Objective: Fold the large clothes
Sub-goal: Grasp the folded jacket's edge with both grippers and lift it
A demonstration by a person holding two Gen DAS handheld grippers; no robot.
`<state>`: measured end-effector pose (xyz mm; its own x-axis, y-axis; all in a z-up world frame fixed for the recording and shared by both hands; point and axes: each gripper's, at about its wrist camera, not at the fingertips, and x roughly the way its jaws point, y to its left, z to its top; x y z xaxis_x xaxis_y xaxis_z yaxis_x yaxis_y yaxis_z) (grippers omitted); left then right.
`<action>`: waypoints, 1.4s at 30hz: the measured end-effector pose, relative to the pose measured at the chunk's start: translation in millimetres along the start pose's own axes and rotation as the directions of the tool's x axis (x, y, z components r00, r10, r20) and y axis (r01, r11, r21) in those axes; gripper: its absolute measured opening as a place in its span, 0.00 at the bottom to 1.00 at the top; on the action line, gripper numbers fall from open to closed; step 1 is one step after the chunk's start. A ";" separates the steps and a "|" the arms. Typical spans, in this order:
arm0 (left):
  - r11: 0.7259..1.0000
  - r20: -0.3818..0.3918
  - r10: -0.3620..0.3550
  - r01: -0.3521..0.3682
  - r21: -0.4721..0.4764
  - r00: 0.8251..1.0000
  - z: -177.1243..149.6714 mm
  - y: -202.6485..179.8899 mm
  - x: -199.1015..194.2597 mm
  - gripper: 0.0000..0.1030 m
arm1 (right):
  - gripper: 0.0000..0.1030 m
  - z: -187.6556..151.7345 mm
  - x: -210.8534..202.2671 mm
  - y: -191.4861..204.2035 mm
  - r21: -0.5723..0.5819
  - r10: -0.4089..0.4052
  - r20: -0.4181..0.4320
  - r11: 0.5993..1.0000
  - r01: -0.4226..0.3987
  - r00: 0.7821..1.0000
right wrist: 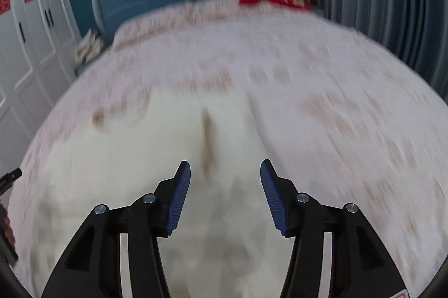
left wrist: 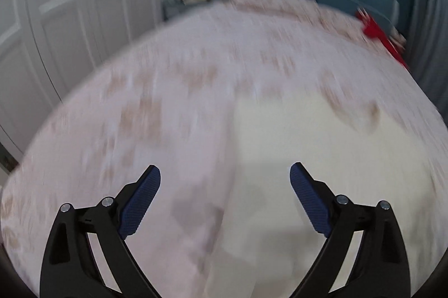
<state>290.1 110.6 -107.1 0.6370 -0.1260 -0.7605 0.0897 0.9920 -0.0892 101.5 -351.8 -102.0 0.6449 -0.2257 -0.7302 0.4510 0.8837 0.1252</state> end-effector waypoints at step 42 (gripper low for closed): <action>0.935 -0.303 -0.355 0.342 -0.096 0.884 -192.5 36.8 -221.9 0.09 | 0.04 -162.2 -186.6 -55.9 -0.047 0.198 -0.407 0.970 -0.237 0.892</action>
<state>4.7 177.3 -65.4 0.2996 -0.4601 -0.8358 0.2287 0.8851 -0.4053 -144.2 -292.6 -81.7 0.4130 0.1410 -0.8997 0.2561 0.9301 0.2633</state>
